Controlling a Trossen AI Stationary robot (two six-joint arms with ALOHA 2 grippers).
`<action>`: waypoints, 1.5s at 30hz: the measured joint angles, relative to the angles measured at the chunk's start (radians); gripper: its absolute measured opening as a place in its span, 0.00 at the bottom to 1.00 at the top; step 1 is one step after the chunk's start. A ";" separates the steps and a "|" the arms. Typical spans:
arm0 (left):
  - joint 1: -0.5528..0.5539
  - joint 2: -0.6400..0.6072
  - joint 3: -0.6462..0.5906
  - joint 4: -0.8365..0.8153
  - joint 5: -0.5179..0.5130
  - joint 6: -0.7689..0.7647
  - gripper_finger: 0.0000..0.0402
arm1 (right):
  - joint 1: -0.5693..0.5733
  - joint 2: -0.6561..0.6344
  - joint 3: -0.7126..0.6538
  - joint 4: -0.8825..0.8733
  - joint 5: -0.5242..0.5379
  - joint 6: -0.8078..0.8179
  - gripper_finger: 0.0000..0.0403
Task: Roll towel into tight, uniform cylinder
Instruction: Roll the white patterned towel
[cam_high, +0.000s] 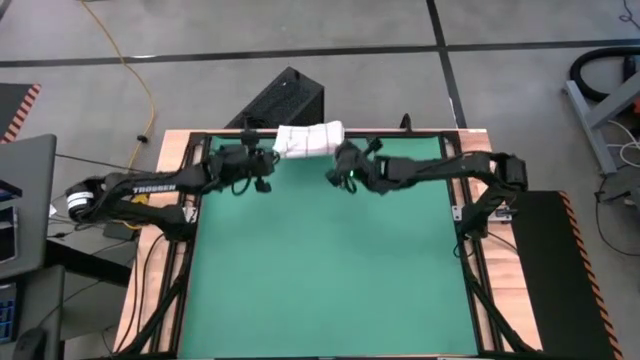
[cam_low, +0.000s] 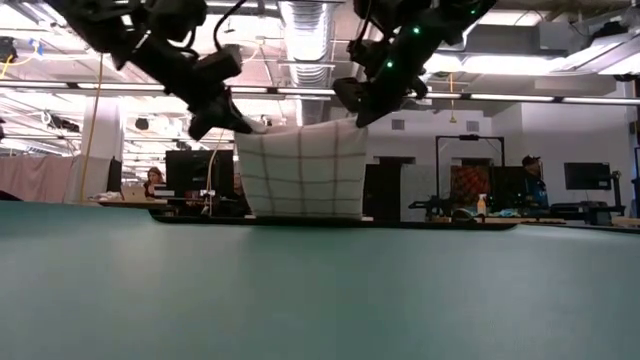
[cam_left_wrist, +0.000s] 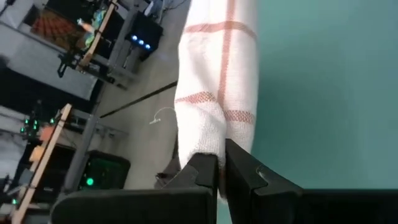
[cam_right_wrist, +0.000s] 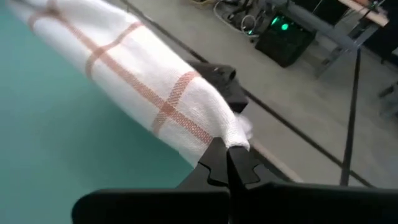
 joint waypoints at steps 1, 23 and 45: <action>-0.030 -0.009 -0.017 -0.001 -0.032 -0.028 0.00 | 0.025 0.006 -0.010 -0.001 0.012 0.026 0.00; -0.490 -0.038 -0.141 -0.118 0.046 -0.421 0.05 | 0.352 0.009 -0.154 -0.117 -0.007 0.436 0.06; -0.736 -0.037 -0.141 -0.267 0.460 -0.885 0.44 | 0.576 0.009 -0.154 -0.183 -0.332 0.350 0.45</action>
